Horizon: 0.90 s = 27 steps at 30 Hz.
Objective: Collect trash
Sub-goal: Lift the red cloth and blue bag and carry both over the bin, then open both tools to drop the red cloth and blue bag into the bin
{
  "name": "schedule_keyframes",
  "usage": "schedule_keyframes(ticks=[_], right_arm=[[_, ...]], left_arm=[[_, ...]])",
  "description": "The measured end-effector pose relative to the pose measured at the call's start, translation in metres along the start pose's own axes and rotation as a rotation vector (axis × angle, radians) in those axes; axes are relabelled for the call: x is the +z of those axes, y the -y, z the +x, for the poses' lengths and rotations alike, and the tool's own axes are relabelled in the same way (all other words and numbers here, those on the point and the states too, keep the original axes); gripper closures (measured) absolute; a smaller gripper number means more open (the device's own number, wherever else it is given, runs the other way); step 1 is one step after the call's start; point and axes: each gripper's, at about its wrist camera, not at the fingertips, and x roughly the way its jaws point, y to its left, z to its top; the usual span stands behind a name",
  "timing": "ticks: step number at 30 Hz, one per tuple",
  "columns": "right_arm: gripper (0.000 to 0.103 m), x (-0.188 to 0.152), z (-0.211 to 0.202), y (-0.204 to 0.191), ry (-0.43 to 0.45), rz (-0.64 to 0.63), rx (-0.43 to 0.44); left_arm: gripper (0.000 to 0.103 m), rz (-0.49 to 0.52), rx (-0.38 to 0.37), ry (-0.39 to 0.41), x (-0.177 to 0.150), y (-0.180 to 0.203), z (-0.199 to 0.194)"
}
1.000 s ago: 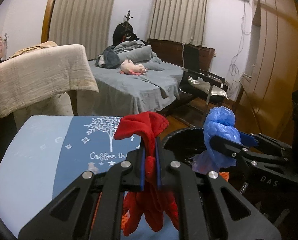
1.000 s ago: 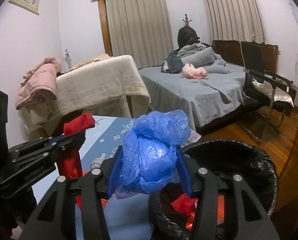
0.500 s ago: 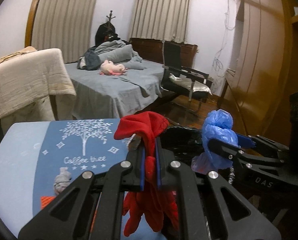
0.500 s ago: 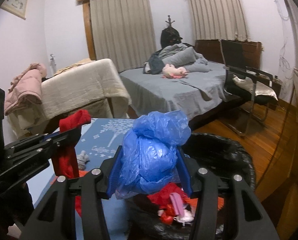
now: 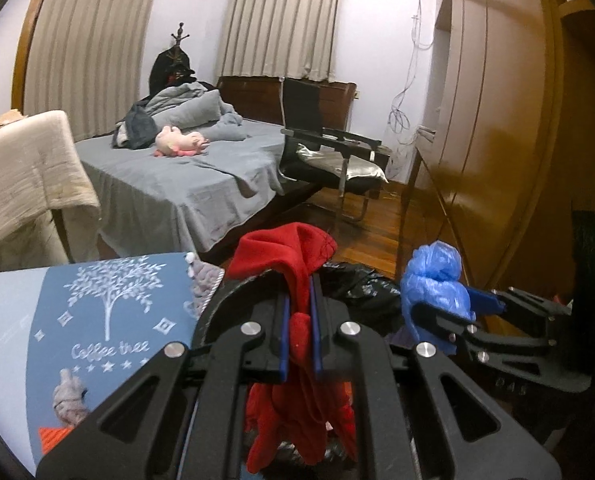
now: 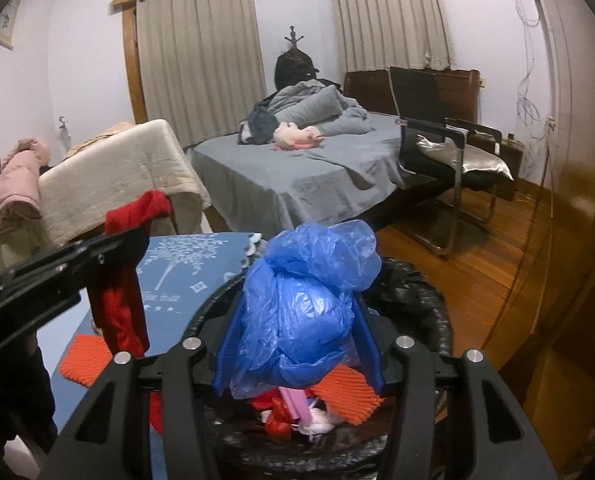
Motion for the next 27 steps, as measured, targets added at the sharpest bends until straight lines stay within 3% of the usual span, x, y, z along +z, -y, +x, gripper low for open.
schedule_keyframes(ticks=[18,20,22,27], right_arm=[[0.052,-0.007,0.035,0.046,-0.046,0.058,-0.064],[0.051,-0.008,0.04,0.051,-0.057,0.065,-0.067],[0.049,-0.009,0.045,0.053,-0.067,0.07,-0.074],[0.035,-0.012,0.057,0.056,-0.094,0.059,-0.079]], left_arm=[[0.093,0.033,-0.049,-0.07,0.004,0.027,0.086],[0.089,0.03,-0.064,-0.085,0.004,0.024,0.092],[0.061,0.026,-0.07,-0.09,0.004,0.021,0.095],[0.047,0.003,-0.054,-0.088,0.005,0.009,0.091]])
